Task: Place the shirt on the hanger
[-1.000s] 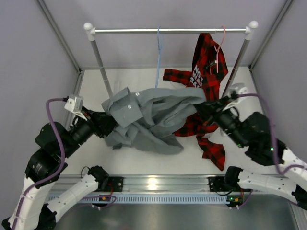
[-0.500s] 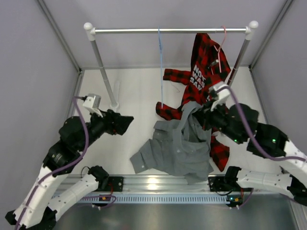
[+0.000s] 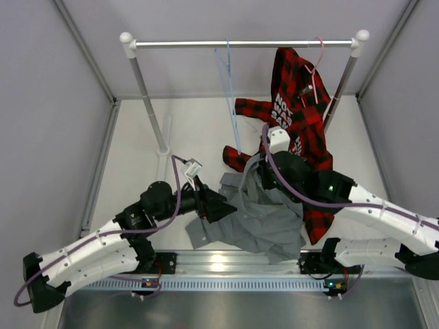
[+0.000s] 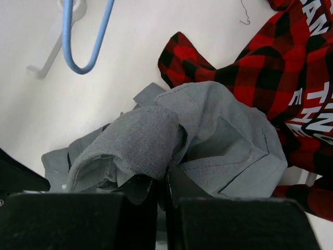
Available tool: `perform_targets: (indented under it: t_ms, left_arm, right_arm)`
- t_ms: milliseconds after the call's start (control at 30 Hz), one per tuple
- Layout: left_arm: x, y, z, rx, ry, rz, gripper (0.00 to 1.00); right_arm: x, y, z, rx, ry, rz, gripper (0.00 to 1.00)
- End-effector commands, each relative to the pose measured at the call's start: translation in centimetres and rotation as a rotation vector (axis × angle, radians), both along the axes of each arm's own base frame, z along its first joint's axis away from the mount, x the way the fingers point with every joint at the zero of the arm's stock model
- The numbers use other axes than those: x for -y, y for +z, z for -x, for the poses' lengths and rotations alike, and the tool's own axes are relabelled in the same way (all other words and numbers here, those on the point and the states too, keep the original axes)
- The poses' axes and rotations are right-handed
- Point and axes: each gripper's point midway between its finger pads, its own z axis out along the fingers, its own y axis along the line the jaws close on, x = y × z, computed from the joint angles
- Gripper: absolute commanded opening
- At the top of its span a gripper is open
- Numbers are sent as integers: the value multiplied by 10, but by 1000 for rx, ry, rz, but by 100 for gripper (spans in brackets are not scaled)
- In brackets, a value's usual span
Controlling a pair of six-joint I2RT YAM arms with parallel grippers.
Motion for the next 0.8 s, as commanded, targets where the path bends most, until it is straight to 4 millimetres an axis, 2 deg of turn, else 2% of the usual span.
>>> perform_targets:
  t_ms: [0,33,67,200,300,367,400,433,500,567,633,667,733,767]
  left_arm:
    - [1,22,-19,121,137,100,82]
    - [5,17,-13,126,127,105,82]
    - [9,26,-12,164,126,161,81]
    - [12,-25,-34,157,263,30,82]
    - [15,-50,-36,155,266,-11,85]
    - [19,-53,-29,176,219,16,88]
    - [24,-43,-26,209,192,69,90]
    - [26,-49,-16,228,135,72,91]
    - [26,-47,-12,298,100,75,94]
    - [23,-57,-9,347,75,40,98]
    - [18,-52,-1,400,40,58,98]
    - [15,-59,1,427,29,45,98]
    - [9,-54,4,482,30,63,98]
    - [4,-60,-1,507,55,42,98]
  right_arm:
    - [-11,15,-5,32,-56,-60,0]
    - [-15,14,-3,25,-38,-63,0]
    - [-20,13,-2,24,-17,-64,0]
    - [-38,25,6,33,63,-126,1]
    - [-36,34,9,53,81,-144,2]
    - [-35,36,11,62,102,-146,2]
    - [-36,37,13,63,122,-152,2]
    - [-37,40,14,81,138,-154,2]
    - [-35,43,17,89,163,-157,1]
    - [-31,51,23,110,199,-163,0]
    - [-25,57,26,126,217,-164,0]
    - [-17,62,29,136,218,-171,0]
    - [-9,65,32,146,226,-166,0]
    - [-1,68,36,151,232,-166,0]
